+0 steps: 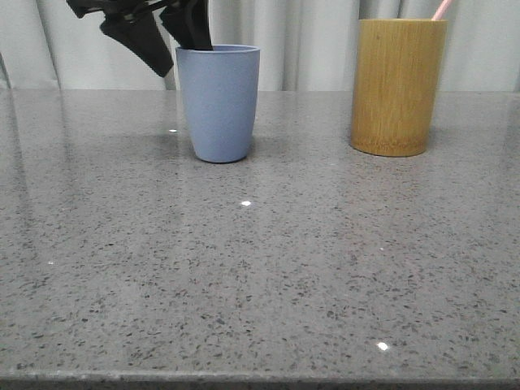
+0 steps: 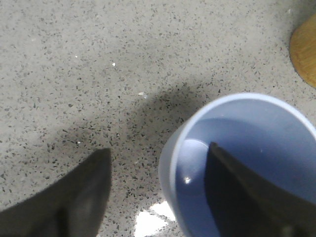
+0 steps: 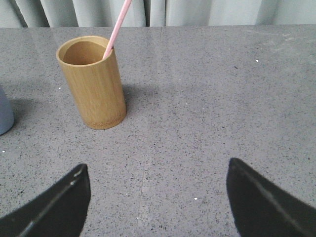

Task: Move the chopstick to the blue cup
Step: 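Set the blue cup down, open the left gripper and raise it, then open the right gripper and move it above the bamboo cup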

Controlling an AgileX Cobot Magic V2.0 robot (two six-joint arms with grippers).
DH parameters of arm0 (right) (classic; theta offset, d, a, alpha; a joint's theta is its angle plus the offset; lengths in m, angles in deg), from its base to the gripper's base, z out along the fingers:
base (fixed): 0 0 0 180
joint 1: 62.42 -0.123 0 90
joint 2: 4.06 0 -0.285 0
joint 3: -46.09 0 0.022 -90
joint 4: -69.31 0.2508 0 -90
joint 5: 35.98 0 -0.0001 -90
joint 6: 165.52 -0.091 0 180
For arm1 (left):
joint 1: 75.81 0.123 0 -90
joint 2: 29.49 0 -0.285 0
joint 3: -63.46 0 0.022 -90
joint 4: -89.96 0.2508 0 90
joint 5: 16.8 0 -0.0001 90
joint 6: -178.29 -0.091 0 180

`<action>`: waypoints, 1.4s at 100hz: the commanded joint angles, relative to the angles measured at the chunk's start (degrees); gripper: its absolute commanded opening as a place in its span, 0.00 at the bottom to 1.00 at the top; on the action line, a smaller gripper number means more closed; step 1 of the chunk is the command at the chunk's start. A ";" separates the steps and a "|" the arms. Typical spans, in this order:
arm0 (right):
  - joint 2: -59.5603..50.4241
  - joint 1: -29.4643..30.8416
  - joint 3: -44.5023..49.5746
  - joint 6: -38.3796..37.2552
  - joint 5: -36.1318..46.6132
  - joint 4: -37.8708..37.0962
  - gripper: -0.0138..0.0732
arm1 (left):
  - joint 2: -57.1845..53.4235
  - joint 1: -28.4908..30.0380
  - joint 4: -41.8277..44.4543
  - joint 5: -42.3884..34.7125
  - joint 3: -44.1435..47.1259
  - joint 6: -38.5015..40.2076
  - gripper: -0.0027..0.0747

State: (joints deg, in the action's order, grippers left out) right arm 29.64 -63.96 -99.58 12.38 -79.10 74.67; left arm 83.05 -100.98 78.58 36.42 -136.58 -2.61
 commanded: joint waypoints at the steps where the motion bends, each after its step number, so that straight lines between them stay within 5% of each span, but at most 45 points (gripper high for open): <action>1: 0.87 0.28 -1.85 0.10 4.55 0.20 0.82 | -3.60 -0.37 -1.18 -1.94 -1.65 0.18 0.65; 47: 0.87 0.28 -1.85 0.10 4.55 0.20 0.82 | -14.17 4.08 0.77 -0.60 1.08 0.30 0.65; 95: 0.87 0.28 -1.85 0.10 4.55 0.20 0.82 | -41.73 18.14 1.60 -7.89 30.47 -0.01 0.65; 140: 0.87 0.28 -1.85 0.10 3.52 0.20 0.82 | -70.23 19.27 2.65 -7.57 53.76 2.16 0.65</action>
State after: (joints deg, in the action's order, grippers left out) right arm 29.64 -63.96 -99.58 12.38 -79.21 74.67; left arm 15.86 -81.84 81.47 32.05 -83.57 -1.30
